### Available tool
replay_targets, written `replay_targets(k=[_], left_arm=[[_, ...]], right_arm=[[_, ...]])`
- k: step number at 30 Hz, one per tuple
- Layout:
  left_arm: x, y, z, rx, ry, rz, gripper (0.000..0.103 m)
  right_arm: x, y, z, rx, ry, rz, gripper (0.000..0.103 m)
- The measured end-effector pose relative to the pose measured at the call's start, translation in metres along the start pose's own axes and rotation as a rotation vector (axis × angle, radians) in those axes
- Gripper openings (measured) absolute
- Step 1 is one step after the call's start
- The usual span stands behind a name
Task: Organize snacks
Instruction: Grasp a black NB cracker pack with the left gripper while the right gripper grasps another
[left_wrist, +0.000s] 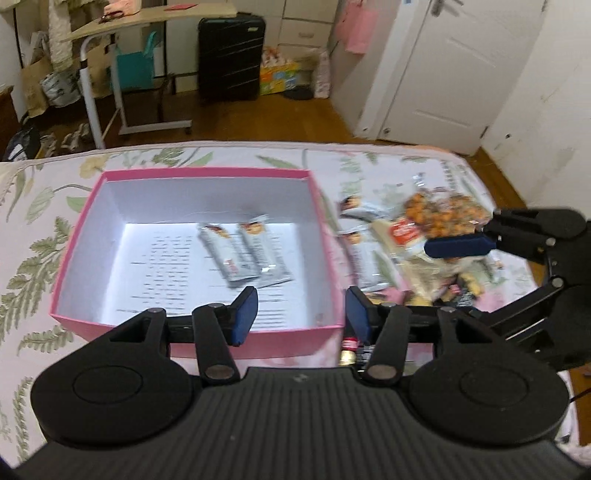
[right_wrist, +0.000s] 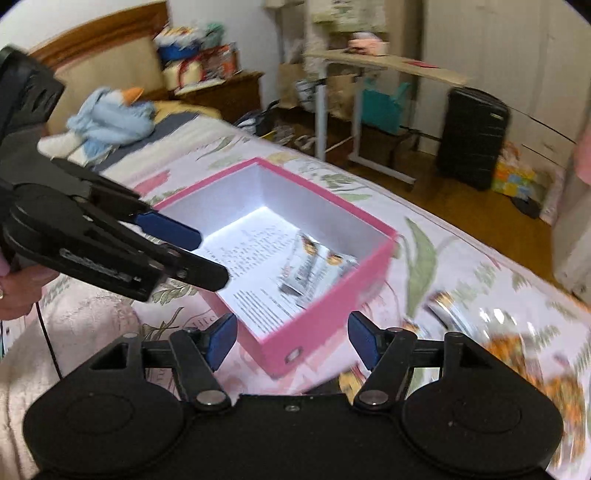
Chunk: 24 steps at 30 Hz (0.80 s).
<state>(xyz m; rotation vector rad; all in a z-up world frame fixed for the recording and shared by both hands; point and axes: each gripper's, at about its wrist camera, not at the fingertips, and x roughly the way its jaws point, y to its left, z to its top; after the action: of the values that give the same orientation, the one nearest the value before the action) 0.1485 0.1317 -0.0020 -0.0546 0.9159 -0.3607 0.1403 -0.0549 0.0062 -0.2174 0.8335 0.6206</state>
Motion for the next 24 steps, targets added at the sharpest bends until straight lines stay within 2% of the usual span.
replay_targets(k=[5, 11, 17, 20, 24], left_arm=[[0.007, -0.025, -0.016, 0.004, -0.007, -0.035, 0.054], [0.039, -0.048, -0.044, -0.006, 0.060, -0.088, 0.054], [0.094, -0.061, -0.071, -0.012, 0.152, -0.061, 0.054], [0.117, -0.064, -0.079, -0.002, 0.165, -0.045, 0.054], [0.146, -0.063, -0.081, -0.069, 0.215, 0.008, 0.056]], right_arm=[[-0.020, -0.022, -0.043, 0.124, -0.055, 0.017, 0.071], [-0.004, -0.037, -0.099, 0.238, -0.062, 0.051, 0.071], [0.040, -0.026, -0.128, 0.116, -0.010, 0.003, 0.071], [0.061, -0.027, -0.136, 0.112, 0.019, 0.025, 0.071], [0.080, -0.028, -0.144, 0.110, 0.017, 0.049, 0.071]])
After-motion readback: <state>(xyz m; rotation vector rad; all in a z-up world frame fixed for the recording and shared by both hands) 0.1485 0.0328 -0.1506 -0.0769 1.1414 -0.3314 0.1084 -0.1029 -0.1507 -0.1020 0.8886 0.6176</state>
